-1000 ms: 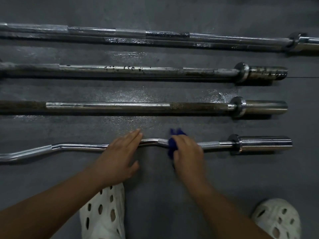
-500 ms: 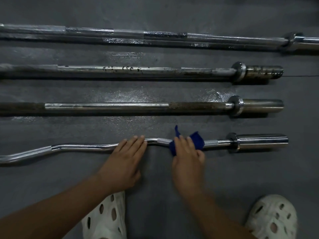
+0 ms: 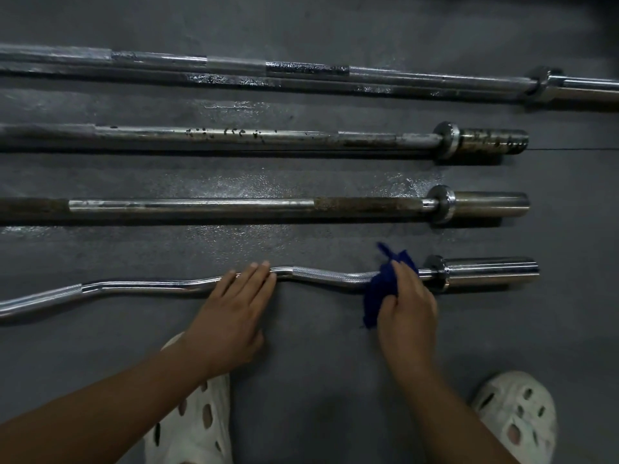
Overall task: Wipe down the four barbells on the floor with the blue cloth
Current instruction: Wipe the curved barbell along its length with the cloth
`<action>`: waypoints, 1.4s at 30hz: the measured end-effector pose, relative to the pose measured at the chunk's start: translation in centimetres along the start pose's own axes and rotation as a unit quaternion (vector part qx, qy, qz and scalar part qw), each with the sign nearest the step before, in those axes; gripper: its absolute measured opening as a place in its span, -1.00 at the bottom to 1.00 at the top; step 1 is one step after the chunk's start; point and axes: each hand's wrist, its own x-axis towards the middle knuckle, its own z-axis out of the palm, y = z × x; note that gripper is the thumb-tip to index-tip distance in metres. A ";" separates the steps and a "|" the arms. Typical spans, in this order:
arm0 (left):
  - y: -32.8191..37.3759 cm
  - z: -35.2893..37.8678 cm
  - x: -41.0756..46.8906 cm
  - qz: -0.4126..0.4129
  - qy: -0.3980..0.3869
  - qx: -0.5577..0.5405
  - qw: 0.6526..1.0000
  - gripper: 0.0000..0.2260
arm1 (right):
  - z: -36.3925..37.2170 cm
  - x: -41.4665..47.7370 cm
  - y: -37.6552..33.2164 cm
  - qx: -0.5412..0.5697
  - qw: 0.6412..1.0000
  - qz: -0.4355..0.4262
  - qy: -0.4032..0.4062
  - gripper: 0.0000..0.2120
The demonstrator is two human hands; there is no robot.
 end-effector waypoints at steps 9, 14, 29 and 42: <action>0.7 -0.4 0.6 -0.001 0.000 -0.003 1.000 -0.13 | -0.5 1.4 2.1 -0.107 0.986 -0.109 -0.066 -0.38; 1.8 -0.5 1.3 0.015 -0.003 -0.003 1.000 -0.14 | 0.4 -0.3 0.5 -0.092 0.987 -0.108 -0.070 -0.36; 1.4 -0.7 1.8 0.037 -0.001 -0.008 0.999 -0.13 | -0.9 0.8 2.0 -0.074 0.994 -0.031 -0.075 -0.37; 1.0 0.0 1.8 0.039 -0.002 -0.017 0.999 -0.11 | -1.3 0.5 1.7 0.010 0.993 0.074 -0.093 -0.32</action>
